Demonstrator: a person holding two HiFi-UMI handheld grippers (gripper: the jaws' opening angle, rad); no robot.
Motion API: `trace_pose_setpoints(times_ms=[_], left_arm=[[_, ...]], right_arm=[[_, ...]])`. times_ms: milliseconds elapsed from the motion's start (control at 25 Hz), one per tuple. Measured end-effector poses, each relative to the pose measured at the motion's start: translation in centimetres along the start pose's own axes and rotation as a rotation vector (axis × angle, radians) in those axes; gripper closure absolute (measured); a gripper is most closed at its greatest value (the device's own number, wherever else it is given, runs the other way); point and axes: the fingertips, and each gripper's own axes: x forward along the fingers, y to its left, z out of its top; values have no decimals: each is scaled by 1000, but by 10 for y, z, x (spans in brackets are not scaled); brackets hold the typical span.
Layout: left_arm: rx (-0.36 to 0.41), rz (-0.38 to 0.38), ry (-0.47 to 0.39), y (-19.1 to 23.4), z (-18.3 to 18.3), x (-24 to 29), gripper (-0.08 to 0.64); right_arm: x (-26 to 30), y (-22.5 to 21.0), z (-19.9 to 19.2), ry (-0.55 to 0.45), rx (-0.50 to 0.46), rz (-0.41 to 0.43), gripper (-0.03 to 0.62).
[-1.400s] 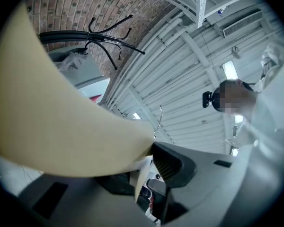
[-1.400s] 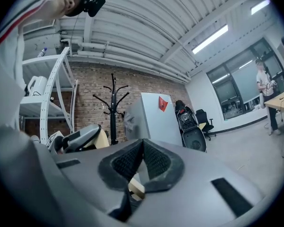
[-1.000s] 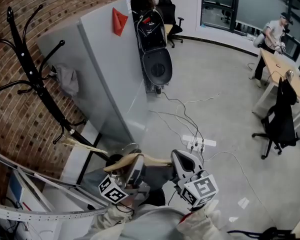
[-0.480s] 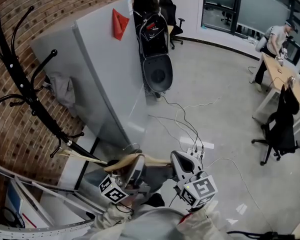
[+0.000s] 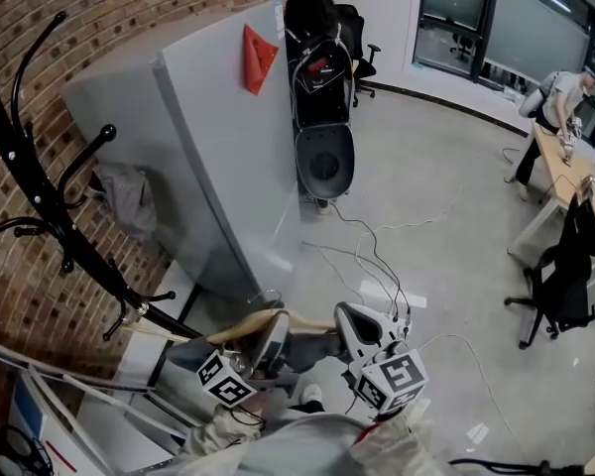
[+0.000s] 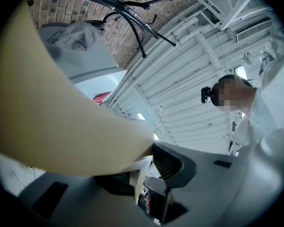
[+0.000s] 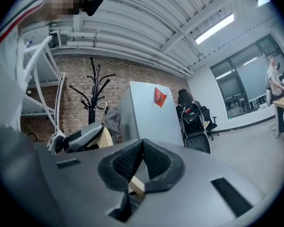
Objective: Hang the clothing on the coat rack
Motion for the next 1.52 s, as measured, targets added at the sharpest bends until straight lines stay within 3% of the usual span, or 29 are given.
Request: trace_pose_setpoints(times_ms=[400, 840, 1240, 1520], left_arm=[[21, 33, -17, 45, 23, 8, 440], [70, 113, -80, 73, 49, 0, 440], [215, 313, -228, 105, 86, -12, 440], [299, 437, -325, 119, 100, -17, 440]], right_arm=[[59, -7, -4, 19, 14, 41, 568], [114, 4, -12, 49, 25, 173, 568], [189, 31, 3, 89, -6, 479, 568], [221, 38, 1, 115, -4, 648, 568]])
